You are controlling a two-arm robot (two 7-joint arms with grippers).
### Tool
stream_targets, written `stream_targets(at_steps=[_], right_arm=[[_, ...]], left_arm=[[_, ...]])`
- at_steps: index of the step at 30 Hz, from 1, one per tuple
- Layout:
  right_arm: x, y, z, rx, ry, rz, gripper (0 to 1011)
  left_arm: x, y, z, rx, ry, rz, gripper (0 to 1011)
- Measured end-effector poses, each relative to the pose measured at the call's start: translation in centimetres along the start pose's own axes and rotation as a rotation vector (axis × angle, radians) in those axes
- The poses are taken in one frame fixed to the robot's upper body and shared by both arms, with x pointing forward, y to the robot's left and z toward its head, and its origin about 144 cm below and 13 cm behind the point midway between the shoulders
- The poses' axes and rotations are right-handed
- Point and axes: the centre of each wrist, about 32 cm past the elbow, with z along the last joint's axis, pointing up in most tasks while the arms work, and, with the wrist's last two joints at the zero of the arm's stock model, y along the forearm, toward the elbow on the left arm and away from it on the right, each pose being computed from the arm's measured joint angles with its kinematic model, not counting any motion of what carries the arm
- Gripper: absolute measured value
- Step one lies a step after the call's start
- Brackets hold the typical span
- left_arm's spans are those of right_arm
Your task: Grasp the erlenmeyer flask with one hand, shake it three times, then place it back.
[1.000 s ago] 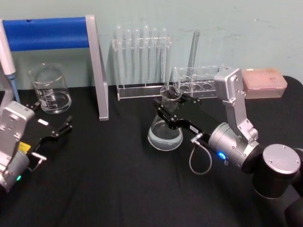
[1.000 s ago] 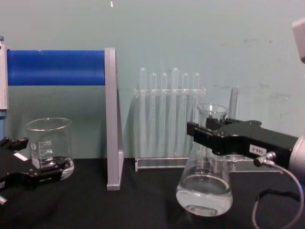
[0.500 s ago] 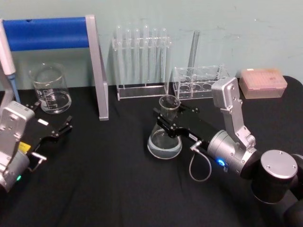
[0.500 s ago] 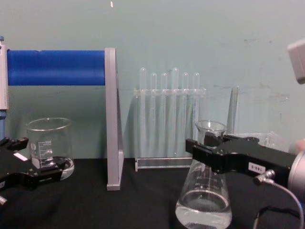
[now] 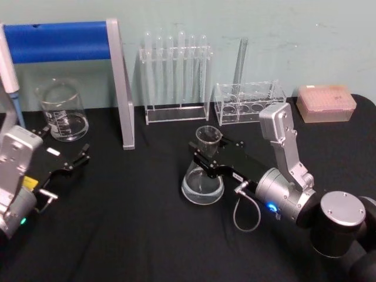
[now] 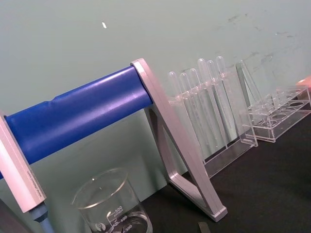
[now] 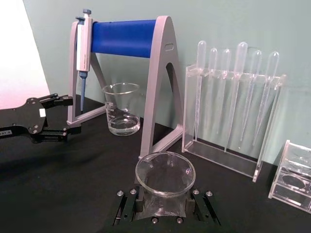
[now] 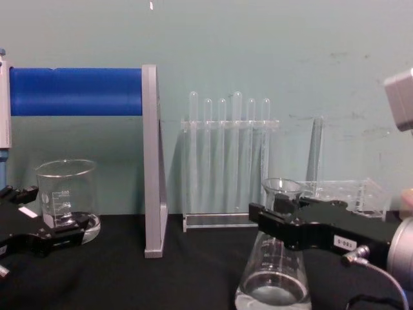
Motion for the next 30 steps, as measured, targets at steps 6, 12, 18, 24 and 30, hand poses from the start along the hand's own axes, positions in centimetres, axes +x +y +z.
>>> stream_targets(at_steps=[6,12,18,24,30], right_arm=[[-0.06,0.08,-0.28,-0.01,0.006,0.005,456],[-0.09,0.14,-0.49,-0.02,0.01,0.008,456],[-0.13,0.19,-0.55,-0.024,0.011,0.009,456],[-0.19,0.19,-0.59,-0.026,0.005,0.01,456],[-0.23,0.11,-0.59,-0.028,-0.005,0.013,456]], left_arm=[[0.0,0.0,0.0,0.0,0.0,0.0,1001],[0.0,0.0,0.0,0.0,0.0,0.0,1001],[0.0,0.0,0.0,0.0,0.0,0.0,1001],[0.0,0.0,0.0,0.0,0.0,0.0,1001],[0.0,0.0,0.0,0.0,0.0,0.0,1001]])
